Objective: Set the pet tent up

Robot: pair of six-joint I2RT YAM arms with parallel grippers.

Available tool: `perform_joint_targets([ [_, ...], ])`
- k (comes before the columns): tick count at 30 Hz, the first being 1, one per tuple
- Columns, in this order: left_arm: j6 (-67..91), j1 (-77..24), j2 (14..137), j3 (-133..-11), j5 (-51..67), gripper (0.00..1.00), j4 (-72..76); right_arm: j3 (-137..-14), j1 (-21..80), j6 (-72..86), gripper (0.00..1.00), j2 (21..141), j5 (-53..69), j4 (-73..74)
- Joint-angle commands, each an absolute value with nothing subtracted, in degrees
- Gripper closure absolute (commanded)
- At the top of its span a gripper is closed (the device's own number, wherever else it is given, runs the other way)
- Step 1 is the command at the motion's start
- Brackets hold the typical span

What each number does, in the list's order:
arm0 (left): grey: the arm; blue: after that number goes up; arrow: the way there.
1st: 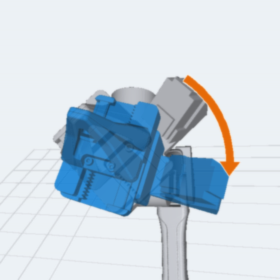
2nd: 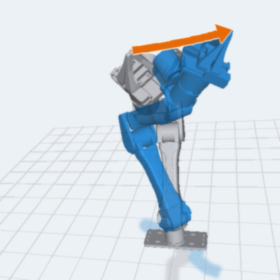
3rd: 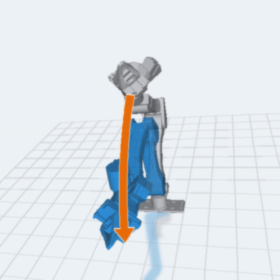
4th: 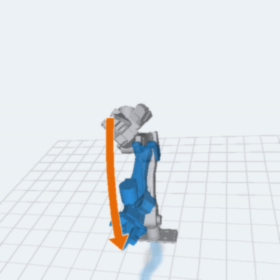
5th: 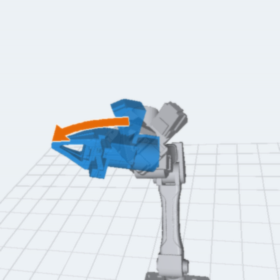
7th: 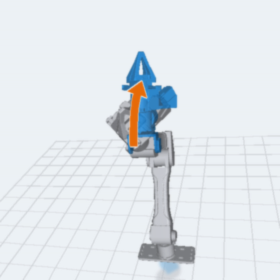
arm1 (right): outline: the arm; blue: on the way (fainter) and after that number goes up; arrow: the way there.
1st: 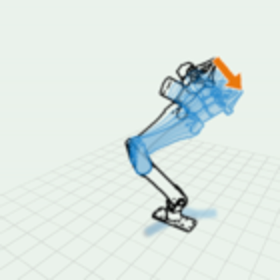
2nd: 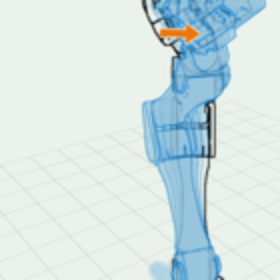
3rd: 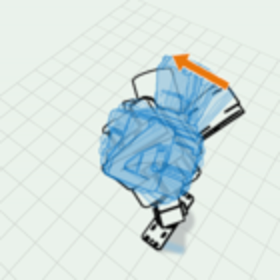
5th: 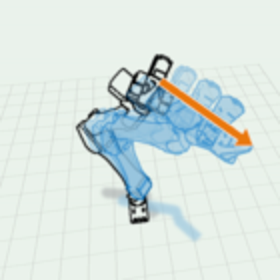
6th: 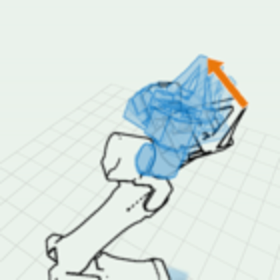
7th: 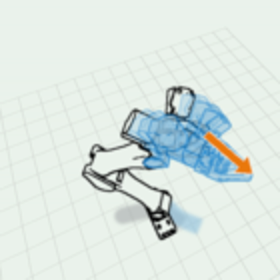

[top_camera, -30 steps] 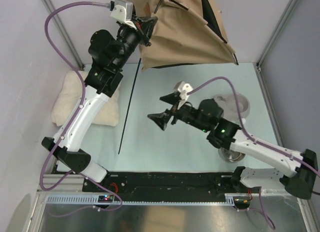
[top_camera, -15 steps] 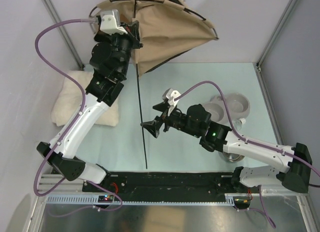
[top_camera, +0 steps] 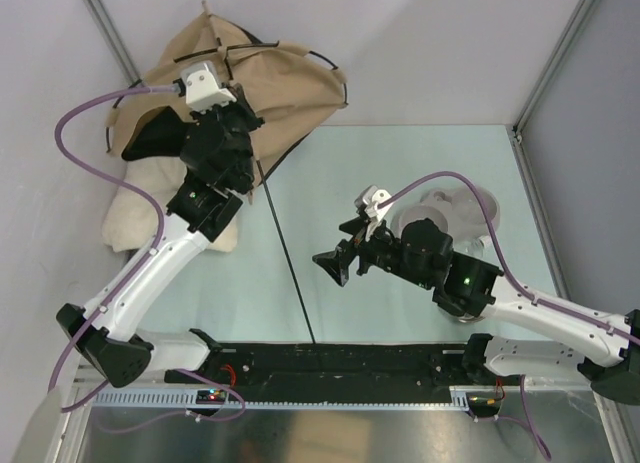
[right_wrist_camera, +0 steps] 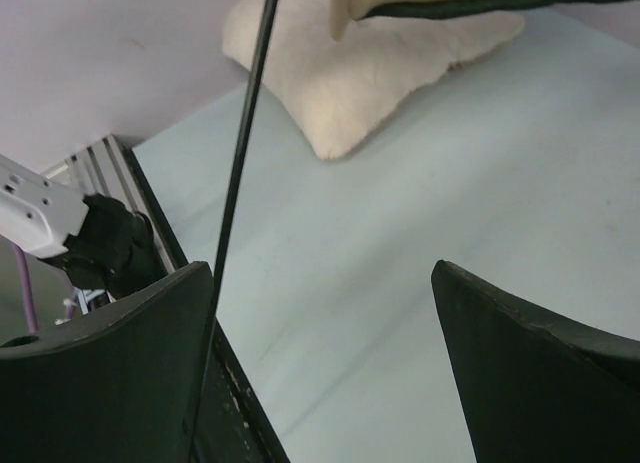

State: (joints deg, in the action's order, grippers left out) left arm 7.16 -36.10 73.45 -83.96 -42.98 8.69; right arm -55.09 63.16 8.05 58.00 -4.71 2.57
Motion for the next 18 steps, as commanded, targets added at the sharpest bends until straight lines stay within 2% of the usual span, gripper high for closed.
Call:
perform_joint_targets([
  [1,10.13,-36.37,70.37,-80.97,-49.47,1.0,13.7,-54.33,63.45,9.01,0.04,56.2,-6.65,8.3],
  [18,19.7,-34.65,72.93,-70.59,-52.04,1.0,13.14,-48.57,63.49,14.31,0.07,59.8,-1.34,10.97],
])
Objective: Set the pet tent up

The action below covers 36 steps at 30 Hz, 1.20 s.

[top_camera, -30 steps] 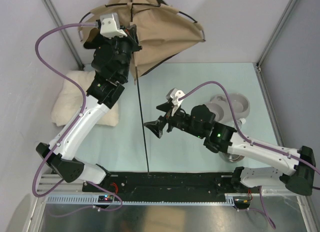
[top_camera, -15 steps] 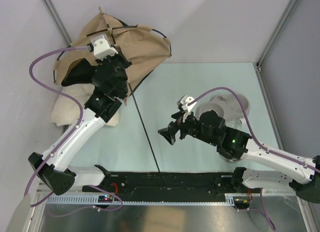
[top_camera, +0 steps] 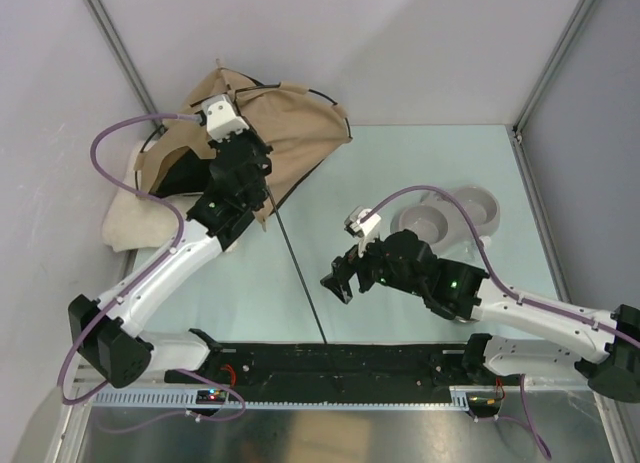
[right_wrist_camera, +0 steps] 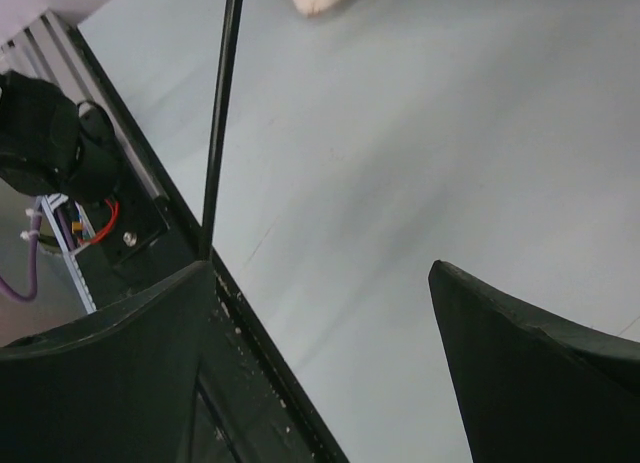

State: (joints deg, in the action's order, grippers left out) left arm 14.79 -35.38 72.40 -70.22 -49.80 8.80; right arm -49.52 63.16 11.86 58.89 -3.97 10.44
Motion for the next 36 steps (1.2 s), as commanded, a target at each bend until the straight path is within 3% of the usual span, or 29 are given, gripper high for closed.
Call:
perform_joint_targets([
  [1,20.18,-34.59,73.73,-70.72,-52.39,1.0,13.03,-48.1,63.56,14.71,0.07,59.96,-1.02,11.02],
  [18,20.43,-34.46,77.92,-72.06,-52.66,0.93,9.98,-42.16,66.24,18.6,0.14,66.3,0.31,6.39],
  [31,20.7,-34.31,78.27,-72.16,-52.32,0.88,8.82,-40.77,70.88,19.74,0.12,63.86,-1.08,1.13],
  [36,20.8,-34.36,77.95,-71.92,-52.1,0.81,8.42,-40.93,71.33,21.07,0.2,69.37,2.43,-3.35],
])
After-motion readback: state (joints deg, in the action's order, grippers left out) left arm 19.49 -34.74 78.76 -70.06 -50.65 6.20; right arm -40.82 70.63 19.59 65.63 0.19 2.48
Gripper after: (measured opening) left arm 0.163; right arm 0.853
